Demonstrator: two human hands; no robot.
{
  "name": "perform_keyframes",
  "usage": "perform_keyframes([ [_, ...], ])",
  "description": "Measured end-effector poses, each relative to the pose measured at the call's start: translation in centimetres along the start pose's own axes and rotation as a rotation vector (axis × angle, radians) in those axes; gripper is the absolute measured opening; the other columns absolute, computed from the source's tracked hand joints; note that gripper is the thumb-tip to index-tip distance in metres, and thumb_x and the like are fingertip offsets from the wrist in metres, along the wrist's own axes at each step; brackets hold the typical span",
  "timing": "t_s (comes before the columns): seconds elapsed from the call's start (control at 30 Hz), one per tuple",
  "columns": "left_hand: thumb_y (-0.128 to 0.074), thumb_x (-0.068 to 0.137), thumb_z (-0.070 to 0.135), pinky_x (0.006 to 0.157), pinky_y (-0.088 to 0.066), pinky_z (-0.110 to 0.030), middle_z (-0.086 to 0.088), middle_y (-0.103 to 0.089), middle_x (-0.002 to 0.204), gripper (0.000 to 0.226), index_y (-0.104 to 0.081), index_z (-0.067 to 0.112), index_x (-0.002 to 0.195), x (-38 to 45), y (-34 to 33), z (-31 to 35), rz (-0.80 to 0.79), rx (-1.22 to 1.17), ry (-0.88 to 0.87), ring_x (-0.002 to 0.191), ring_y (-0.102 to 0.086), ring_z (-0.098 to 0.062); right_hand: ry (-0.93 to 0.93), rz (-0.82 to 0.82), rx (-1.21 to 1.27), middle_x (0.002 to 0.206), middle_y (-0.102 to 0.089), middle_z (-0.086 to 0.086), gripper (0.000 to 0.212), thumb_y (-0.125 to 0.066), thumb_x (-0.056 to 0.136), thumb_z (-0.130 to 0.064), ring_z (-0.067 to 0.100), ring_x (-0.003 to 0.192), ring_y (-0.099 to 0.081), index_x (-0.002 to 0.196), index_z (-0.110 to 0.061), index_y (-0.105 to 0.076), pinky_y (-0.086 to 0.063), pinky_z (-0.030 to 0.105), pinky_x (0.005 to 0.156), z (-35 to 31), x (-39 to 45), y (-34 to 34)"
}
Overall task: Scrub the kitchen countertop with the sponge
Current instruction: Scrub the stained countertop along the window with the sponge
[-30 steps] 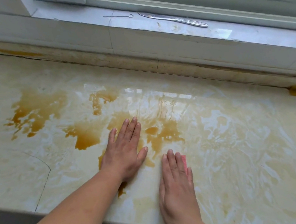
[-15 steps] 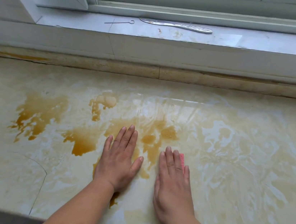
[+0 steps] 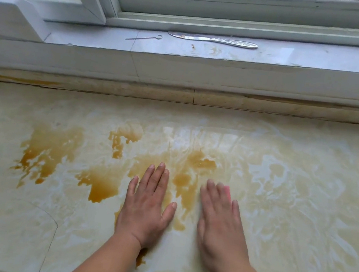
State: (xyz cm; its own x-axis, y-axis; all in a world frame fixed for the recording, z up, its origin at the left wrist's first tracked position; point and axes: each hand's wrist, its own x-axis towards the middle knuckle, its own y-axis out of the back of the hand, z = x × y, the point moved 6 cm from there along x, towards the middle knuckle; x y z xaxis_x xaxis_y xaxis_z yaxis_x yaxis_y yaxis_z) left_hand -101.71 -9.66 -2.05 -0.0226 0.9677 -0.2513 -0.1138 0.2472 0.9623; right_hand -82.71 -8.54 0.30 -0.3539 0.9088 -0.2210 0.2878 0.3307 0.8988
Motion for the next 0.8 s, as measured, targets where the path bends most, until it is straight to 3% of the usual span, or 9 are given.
perform_keyframes([
  [0.07,-0.005,0.097,0.068,0.127,0.013,-0.047,0.011,0.042,0.165,0.082,0.027,0.027,0.16,-0.1,0.0,0.0,0.0,-0.004,-0.002,0.152,0.038,-0.011,-0.14,0.053,0.063,0.167,0.027,-0.01,0.067,-0.023,0.104,-0.028,0.014,0.152,0.029,0.163,-0.026,0.008,0.014,0.037,0.125,0.6,4.5,1.6],
  [0.17,-0.005,0.097,0.067,0.126,0.014,-0.046,0.01,0.041,0.165,0.082,0.027,0.027,0.16,0.1,0.1,0.1,0.008,-0.024,-0.007,0.152,0.037,-0.011,-0.205,0.094,0.072,0.17,0.016,-0.006,0.07,-0.03,0.103,-0.025,0.017,0.155,0.021,0.164,-0.023,0.004,0.01,0.039,0.126,-0.1,9.4,2.8],
  [0.33,0.001,0.093,0.067,0.128,0.012,-0.049,0.009,0.047,0.161,0.082,0.033,0.025,0.157,0.1,0.0,0.1,-0.021,-0.04,-0.016,0.149,0.042,-0.012,0.094,0.01,-0.003,0.171,0.01,-0.012,0.067,-0.026,0.101,-0.032,0.012,0.154,0.022,0.164,-0.027,-0.002,0.015,0.03,0.124,-1.7,5.4,0.7],
  [0.43,0.001,0.093,0.066,0.127,0.013,-0.05,0.008,0.048,0.16,0.082,0.034,0.024,0.156,0.1,0.0,0.2,-0.03,-0.054,-0.027,0.149,0.043,-0.013,0.211,-0.063,-0.033,0.171,0.004,-0.015,0.066,-0.029,0.101,-0.036,0.009,0.156,0.014,0.164,-0.03,-0.008,0.006,0.032,0.125,-1.7,1.2,-0.7],
  [0.6,0.002,0.093,0.065,0.124,0.017,-0.05,0.007,0.049,0.16,0.082,0.036,0.023,0.155,0.1,-0.1,0.2,-0.039,-0.048,-0.024,0.148,0.044,-0.014,0.009,0.023,0.021,0.167,0.021,-0.014,0.07,-0.034,0.105,-0.026,0.007,0.152,0.027,0.163,-0.03,0.004,0.007,0.037,0.127,0.4,8.2,2.2],
  [0.7,0.001,0.094,0.065,0.124,0.018,-0.05,0.007,0.049,0.16,0.082,0.035,0.023,0.155,0.1,-0.1,0.2,-0.029,-0.052,-0.024,0.148,0.044,-0.014,-0.097,0.07,0.101,0.171,0.011,-0.008,0.068,-0.035,0.104,-0.021,0.011,0.156,0.016,0.164,-0.025,-0.003,0.004,0.039,0.128,0.2,13.0,4.0],
  [0.8,0.0,0.094,0.065,0.124,0.018,-0.049,0.007,0.048,0.161,0.082,0.035,0.023,0.156,0.0,-0.1,0.2,-0.03,-0.045,-0.025,0.149,0.043,-0.015,-0.012,0.051,0.076,0.172,0.006,-0.007,0.069,-0.037,0.103,-0.021,0.011,0.156,0.015,0.164,-0.025,-0.005,0.007,0.035,0.127,-0.6,12.1,3.4],
])
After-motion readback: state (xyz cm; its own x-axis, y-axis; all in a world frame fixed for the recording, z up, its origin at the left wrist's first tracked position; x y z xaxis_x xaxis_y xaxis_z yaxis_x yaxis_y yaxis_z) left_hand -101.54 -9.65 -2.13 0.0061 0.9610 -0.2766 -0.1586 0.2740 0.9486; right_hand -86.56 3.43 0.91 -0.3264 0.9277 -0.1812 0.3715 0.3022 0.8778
